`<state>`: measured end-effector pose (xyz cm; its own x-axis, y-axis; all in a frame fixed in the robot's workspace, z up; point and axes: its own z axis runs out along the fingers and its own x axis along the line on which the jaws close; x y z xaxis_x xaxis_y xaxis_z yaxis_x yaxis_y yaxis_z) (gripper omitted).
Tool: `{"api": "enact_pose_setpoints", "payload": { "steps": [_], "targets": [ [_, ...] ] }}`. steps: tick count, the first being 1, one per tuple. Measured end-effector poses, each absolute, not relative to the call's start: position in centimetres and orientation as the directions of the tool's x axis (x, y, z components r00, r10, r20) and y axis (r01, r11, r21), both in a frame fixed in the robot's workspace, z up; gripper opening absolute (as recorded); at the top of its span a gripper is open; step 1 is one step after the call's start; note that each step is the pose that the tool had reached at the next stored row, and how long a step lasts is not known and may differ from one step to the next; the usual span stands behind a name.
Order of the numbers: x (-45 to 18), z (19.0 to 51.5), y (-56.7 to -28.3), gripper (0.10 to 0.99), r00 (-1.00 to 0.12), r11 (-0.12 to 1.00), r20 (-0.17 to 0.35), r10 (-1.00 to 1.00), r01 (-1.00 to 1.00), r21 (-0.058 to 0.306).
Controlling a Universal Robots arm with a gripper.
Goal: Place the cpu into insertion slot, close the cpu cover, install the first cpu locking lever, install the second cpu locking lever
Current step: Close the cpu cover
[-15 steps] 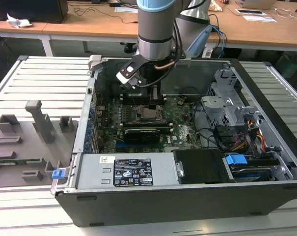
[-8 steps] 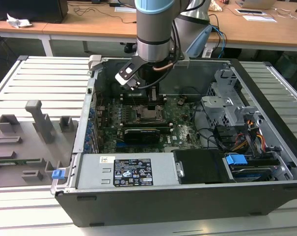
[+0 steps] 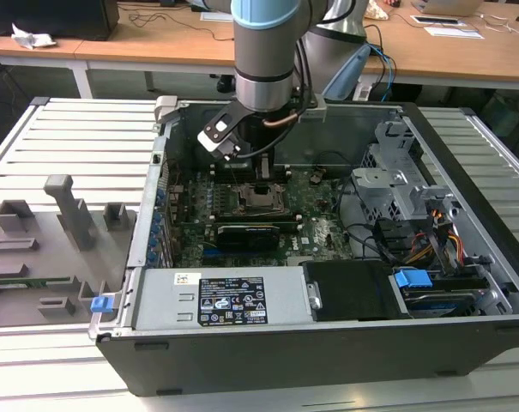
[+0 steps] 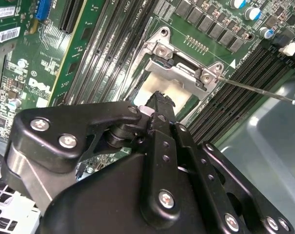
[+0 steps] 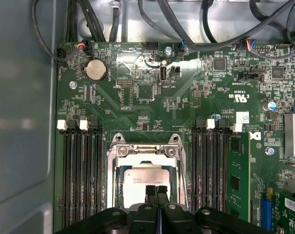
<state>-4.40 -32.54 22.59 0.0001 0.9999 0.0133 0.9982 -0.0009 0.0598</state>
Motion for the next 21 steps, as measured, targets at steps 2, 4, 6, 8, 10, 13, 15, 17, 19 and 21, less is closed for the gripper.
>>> {"api": "enact_pose_setpoints", "payload": {
  "steps": [2,4,6,8,10,13,15,17,19,21],
  "targets": [
    [-4.55,22.50,-32.54,0.106,0.000,-0.001,0.013,1.000,0.998,0.060],
    [-4.69,22.44,-32.54,0.106,0.000,-0.001,0.013,1.000,0.998,0.060],
    [-4.70,22.42,-32.54,0.106,0.000,-0.001,0.013,1.000,0.998,0.060],
    [-4.74,22.36,-32.54,0.106,0.000,-0.001,0.013,1.000,0.998,0.060],
    [-4.80,22.28,-32.54,0.106,0.000,-0.001,0.013,1.000,0.998,0.060],
    [-4.87,22.20,-32.54,0.106,0.000,-0.001,0.013,1.000,0.998,0.060],
    [-4.92,22.13,-32.54,0.106,0.000,-0.001,0.013,1.000,0.998,0.060],
    [-5.02,22.08,-32.54,0.106,0.000,-0.001,0.013,1.000,0.998,0.060],
    [-5.13,22.03,-32.54,0.106,0.000,-0.001,0.013,1.000,0.998,0.060],
    [-5.20,22.00,-32.54,0.106,0.000,-0.001,0.013,1.000,0.998,0.060]
  ]
}}
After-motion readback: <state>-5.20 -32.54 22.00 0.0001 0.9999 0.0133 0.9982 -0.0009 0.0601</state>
